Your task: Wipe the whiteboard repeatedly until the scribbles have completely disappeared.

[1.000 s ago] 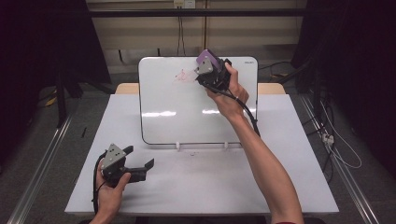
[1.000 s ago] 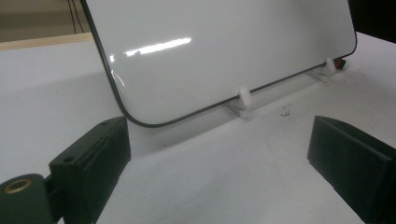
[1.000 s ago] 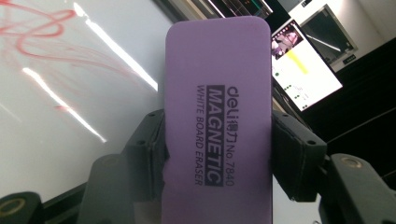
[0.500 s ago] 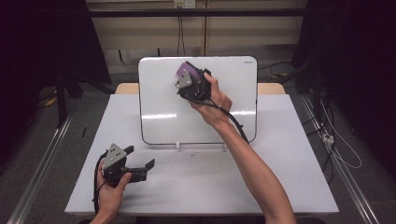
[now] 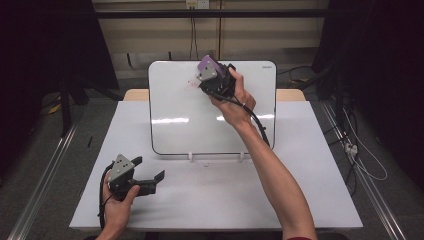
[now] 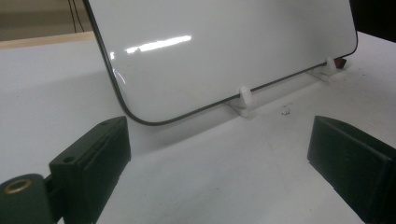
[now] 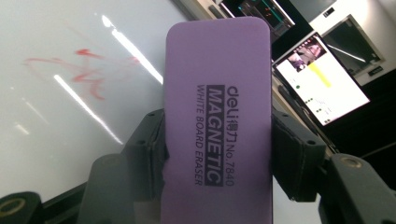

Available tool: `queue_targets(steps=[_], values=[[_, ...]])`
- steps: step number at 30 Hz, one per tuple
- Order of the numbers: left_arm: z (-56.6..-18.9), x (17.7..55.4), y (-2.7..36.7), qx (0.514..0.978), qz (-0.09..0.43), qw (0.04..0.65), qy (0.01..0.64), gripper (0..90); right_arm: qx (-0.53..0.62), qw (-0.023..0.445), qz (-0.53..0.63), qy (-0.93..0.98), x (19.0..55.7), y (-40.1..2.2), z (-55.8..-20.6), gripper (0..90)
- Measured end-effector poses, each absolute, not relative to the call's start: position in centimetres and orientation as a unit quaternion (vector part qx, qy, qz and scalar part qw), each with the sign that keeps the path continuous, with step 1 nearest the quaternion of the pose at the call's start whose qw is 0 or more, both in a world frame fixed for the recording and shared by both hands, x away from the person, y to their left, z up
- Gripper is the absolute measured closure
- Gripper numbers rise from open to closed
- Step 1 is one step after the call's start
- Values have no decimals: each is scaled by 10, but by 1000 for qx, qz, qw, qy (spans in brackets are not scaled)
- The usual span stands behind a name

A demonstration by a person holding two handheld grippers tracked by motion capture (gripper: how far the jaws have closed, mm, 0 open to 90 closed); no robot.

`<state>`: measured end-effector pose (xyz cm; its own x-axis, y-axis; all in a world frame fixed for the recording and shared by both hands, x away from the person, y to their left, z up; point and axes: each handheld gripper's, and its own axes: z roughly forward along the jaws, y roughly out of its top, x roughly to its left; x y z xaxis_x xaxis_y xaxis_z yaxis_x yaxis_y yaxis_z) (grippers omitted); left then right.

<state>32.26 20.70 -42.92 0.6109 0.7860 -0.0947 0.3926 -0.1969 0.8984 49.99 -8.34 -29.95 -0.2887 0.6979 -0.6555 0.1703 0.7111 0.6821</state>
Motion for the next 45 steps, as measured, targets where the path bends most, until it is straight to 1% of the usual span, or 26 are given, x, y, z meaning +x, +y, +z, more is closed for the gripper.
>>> queue_targets(steps=[5, 7, 15, 20, 26, 32, 36, 45], values=[[-429, 322, 207, 746, 199, 498, 394, 59, 293, 531, 245, 756, 508, -92, -289, 413], [-429, 322, 207, 748, 198, 497, 394, 59, 289, 535, 239, 757, 508, -90, -290, 413], [-429, 323, 205, 744, 197, 500, 396, 59, 258, 540, 230, 768, 501, -68, -303, 413], [-428, 322, 206, 750, 199, 496, 390, 59, 252, 538, 234, 770, 496, -56, -310, 413], [-429, 323, 205, 747, 197, 499, 393, 59, 239, 528, 244, 777, 483, -42, -325, 413], [-429, 323, 204, 750, 196, 496, 391, 59, 196, 525, 240, 792, 470, -23, -339, 413], [-429, 323, 205, 750, 197, 495, 391, 59, 217, 504, 255, 796, 473, -30, -333, 413], [-429, 322, 207, 745, 196, 500, 395, 59, 242, 514, 256, 782, 491, -46, -313, 413]])
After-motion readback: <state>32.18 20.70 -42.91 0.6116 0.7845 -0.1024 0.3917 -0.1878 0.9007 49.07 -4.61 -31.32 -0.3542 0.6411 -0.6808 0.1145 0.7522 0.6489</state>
